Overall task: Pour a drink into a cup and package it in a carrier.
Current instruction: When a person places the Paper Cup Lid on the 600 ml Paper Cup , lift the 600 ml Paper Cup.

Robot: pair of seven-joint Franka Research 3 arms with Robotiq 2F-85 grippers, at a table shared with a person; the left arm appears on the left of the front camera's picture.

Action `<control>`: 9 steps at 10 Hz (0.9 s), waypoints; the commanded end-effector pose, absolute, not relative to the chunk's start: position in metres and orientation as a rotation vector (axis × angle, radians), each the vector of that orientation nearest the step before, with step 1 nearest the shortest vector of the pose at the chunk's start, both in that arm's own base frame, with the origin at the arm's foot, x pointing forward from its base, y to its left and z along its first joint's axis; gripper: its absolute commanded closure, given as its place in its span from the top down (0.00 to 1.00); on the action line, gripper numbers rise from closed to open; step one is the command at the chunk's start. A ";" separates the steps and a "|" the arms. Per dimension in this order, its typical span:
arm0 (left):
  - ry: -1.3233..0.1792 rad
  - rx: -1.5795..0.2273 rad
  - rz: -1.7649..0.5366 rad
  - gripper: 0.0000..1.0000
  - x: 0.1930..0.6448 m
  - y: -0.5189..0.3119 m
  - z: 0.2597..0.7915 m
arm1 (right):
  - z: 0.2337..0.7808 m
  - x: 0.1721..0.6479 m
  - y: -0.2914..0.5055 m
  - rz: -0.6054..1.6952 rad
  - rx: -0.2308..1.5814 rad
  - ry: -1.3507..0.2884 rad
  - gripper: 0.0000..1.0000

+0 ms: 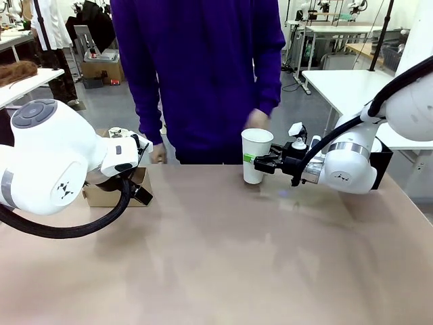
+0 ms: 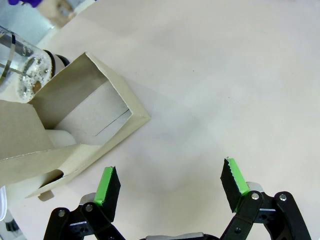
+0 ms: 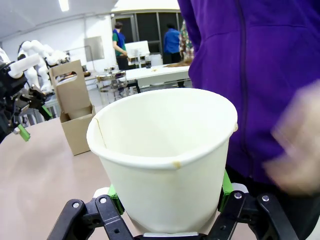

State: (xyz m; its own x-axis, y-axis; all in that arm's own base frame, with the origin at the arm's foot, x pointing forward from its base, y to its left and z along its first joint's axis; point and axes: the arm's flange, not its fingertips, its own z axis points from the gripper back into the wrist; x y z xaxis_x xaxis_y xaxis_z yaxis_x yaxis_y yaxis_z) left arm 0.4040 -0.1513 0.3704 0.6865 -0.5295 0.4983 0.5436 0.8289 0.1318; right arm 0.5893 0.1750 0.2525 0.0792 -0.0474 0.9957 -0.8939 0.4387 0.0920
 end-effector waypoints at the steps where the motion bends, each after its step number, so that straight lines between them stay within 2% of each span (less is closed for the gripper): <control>1: -0.550 -0.028 -0.602 1.00 0.404 -0.151 0.371 | 0.258 0.587 0.175 0.791 0.926 -1.352 0.80; 9: -0.550 -0.028 -0.602 1.00 0.404 -0.151 0.371 | 0.258 0.587 0.175 0.791 0.926 -1.352 0.80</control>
